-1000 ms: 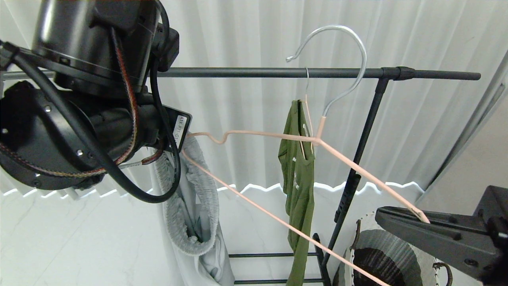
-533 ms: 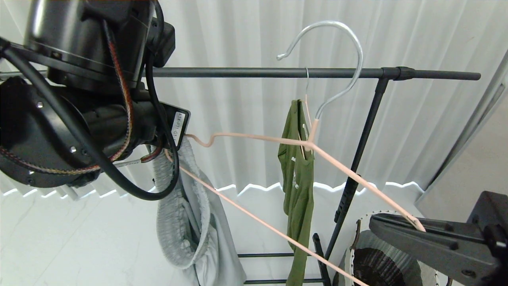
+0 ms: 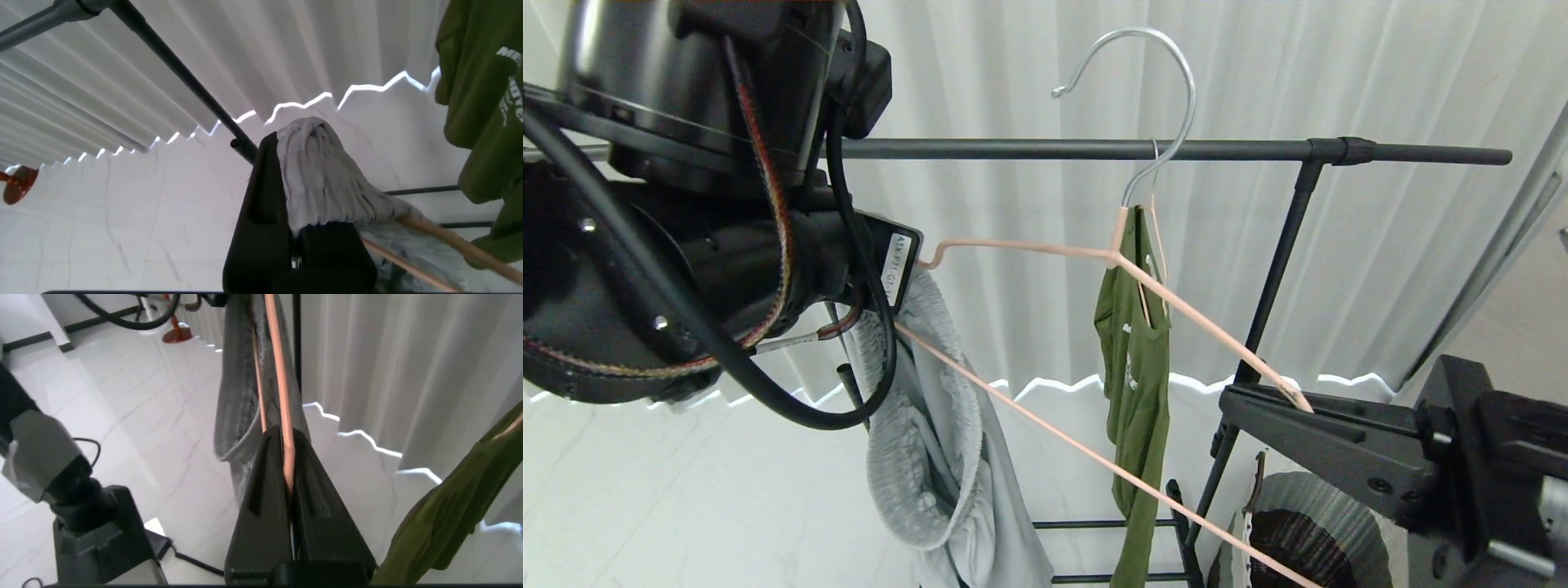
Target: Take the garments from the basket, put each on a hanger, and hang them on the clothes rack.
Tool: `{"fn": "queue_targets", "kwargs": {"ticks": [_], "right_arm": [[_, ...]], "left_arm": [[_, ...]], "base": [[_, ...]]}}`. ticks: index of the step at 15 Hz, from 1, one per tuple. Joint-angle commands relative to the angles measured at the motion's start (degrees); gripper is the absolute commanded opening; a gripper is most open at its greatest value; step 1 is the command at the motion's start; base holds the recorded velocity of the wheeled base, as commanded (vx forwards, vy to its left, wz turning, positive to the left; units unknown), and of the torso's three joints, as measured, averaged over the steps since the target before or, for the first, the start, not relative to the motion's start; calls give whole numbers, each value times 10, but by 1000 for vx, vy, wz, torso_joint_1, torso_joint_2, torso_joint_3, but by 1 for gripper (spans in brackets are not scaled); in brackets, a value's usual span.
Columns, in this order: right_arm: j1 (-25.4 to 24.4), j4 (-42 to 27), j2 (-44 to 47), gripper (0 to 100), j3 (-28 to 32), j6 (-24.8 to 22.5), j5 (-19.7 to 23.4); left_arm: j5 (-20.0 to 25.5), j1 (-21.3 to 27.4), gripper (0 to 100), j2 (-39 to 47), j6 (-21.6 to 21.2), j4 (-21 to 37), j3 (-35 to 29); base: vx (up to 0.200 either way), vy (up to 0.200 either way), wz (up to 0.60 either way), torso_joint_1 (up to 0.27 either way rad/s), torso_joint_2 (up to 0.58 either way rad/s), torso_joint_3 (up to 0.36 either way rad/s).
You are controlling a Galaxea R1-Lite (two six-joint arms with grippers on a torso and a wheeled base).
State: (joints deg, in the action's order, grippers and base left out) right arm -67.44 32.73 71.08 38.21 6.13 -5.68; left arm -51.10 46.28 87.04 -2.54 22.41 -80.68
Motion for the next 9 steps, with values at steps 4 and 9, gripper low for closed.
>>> {"fn": "queue_targets", "kwargs": {"ticks": [4,9], "right_arm": [[28,49,72,0,3,1,0],[30,100,145,0,16,4,2]], "left_arm": [[-1,25,0,-2,1,0,-2],[-1,65,0,-11,3,0,-1]], "base": [[0,0,0,0,0,0],[0,0,0,0,0,0]]}}
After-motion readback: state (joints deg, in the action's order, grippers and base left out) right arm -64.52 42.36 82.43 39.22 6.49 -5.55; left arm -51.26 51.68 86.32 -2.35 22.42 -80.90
